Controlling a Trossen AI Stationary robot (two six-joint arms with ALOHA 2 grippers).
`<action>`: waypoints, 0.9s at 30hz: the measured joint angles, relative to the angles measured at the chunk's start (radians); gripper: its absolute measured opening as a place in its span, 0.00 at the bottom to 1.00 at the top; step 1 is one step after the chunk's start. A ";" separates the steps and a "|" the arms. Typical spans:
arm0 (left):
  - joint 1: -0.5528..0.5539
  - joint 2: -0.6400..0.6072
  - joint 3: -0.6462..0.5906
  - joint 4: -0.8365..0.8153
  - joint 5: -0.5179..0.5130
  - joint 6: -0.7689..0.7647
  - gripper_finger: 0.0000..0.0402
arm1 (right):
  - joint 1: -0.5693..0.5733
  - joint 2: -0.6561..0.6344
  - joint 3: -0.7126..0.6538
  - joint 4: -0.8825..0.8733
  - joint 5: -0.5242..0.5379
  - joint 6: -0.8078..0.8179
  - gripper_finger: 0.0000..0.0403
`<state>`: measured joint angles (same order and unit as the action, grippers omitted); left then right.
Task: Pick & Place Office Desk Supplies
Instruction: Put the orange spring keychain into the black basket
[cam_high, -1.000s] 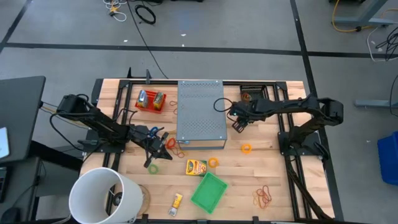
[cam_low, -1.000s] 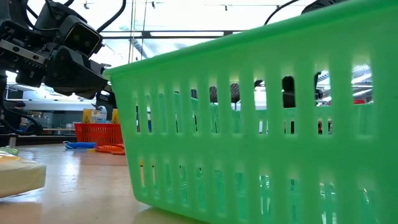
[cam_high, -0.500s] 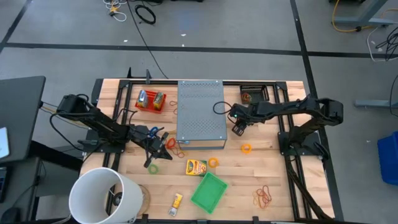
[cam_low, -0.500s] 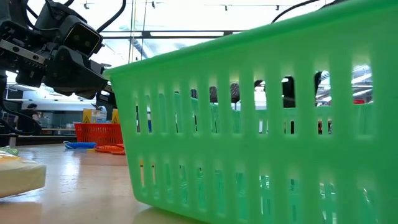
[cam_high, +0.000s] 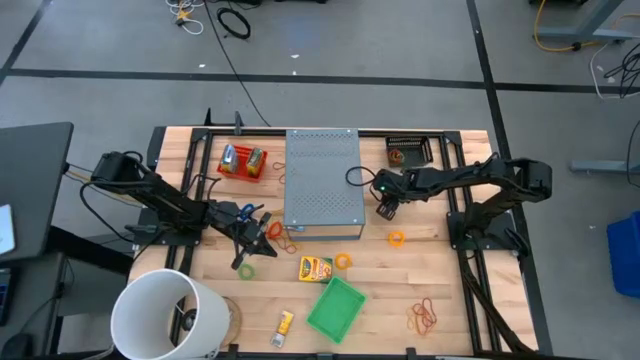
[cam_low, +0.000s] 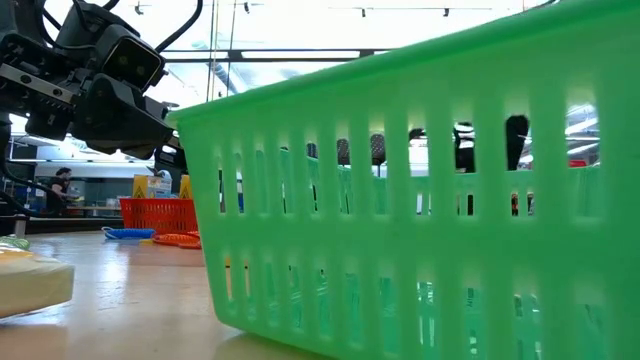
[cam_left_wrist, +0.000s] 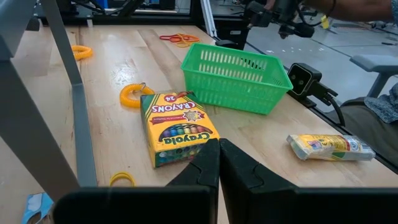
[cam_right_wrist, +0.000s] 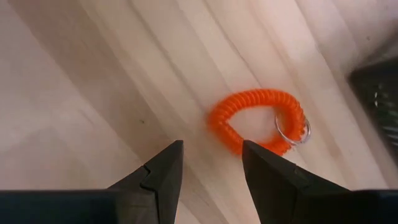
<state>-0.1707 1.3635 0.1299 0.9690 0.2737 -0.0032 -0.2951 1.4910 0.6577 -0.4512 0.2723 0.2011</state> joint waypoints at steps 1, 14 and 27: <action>0.000 0.000 0.000 0.000 0.000 0.000 0.02 | -0.003 0.000 -0.008 0.004 0.000 0.000 0.43; 0.000 0.000 0.000 0.000 -0.003 0.003 0.02 | -0.005 -0.002 -0.041 0.050 -0.006 -0.008 0.17; 0.000 0.000 0.000 0.000 -0.003 0.003 0.02 | 0.073 0.001 -0.043 0.042 0.027 0.159 0.01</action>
<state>-0.1707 1.3632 0.1299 0.9688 0.2707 0.0002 -0.2226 1.4917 0.6145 -0.4090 0.2991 0.3604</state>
